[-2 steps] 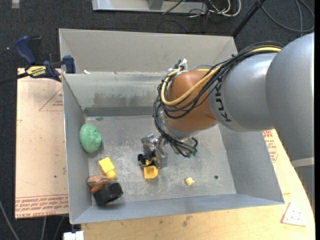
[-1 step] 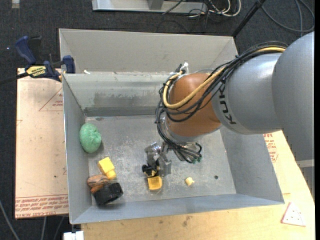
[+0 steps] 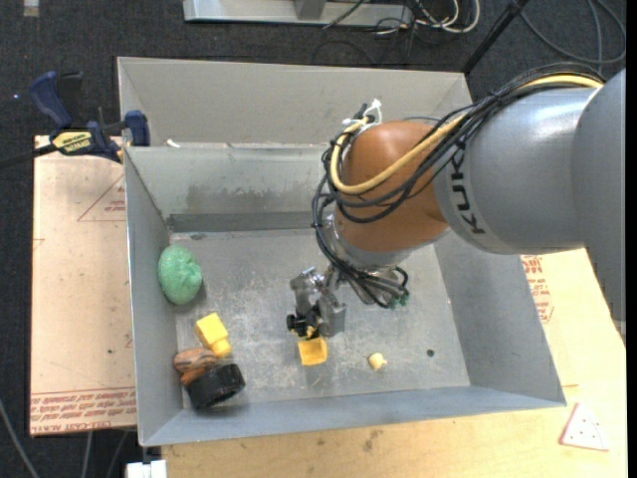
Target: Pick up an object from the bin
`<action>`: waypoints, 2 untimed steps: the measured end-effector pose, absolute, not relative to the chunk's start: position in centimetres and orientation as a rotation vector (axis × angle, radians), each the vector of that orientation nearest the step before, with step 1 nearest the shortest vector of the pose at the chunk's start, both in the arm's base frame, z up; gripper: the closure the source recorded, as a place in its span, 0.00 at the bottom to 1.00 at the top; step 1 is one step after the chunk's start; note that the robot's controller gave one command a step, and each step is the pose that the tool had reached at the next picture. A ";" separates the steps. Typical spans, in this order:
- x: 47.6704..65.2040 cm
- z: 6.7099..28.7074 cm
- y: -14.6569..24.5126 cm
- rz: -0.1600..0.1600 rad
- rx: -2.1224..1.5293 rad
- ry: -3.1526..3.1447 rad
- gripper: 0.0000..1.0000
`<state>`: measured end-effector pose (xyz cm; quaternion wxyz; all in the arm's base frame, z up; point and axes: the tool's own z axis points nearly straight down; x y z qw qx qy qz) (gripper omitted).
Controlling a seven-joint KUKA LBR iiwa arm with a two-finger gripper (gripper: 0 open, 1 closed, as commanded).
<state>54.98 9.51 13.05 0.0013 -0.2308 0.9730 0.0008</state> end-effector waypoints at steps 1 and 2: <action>55.0 13.1 9.5 0.002 -0.724 3.054 1.00; 54.2 23.3 5.2 0.001 -0.725 3.053 1.00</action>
Offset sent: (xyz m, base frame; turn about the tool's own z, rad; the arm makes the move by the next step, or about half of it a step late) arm -0.0088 -0.0436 0.1023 -0.0030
